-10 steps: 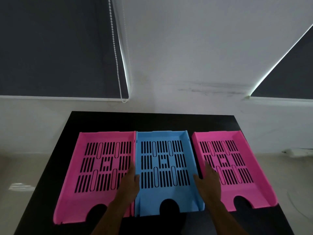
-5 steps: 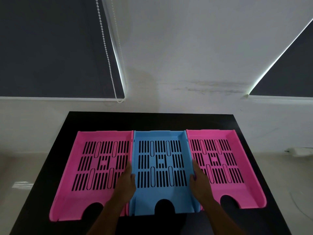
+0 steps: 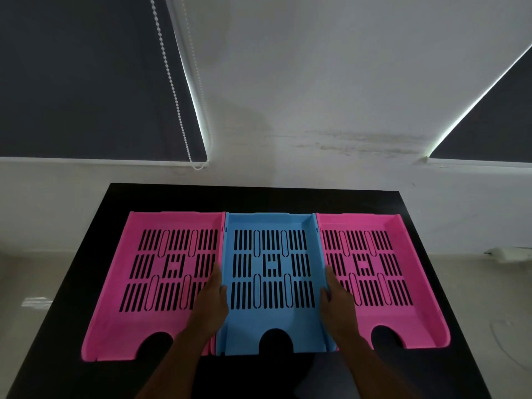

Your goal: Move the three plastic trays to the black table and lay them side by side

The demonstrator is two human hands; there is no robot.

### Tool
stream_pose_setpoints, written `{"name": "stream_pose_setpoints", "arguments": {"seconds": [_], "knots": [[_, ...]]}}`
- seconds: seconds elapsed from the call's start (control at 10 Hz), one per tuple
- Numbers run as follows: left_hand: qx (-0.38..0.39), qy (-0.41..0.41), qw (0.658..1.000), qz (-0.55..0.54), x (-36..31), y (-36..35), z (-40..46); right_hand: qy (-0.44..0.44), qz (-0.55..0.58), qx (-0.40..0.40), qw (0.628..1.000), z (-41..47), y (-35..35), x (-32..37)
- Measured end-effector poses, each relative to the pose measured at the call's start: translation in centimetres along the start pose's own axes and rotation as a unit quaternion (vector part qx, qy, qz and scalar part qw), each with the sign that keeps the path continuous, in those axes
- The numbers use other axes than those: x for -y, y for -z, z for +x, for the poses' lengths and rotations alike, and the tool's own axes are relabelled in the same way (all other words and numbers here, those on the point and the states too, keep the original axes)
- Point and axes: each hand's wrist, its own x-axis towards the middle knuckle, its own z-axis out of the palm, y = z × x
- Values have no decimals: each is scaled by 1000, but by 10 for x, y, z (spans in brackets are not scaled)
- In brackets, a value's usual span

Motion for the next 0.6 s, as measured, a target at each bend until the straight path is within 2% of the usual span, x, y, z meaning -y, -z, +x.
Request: {"name": "stream_pose_setpoints", "arguments": {"seconds": [0.3,0.5,0.6], "knots": [[8,-3,1000,7,-23,8,47,-27,-6,21,999,58,0,9],[12,-1,999,31,-31,11,49,-33,2,19,999,57,3,19],[-7,-31,999,36,-27,9,49,-13,19,31,999,55,10,29]]}}
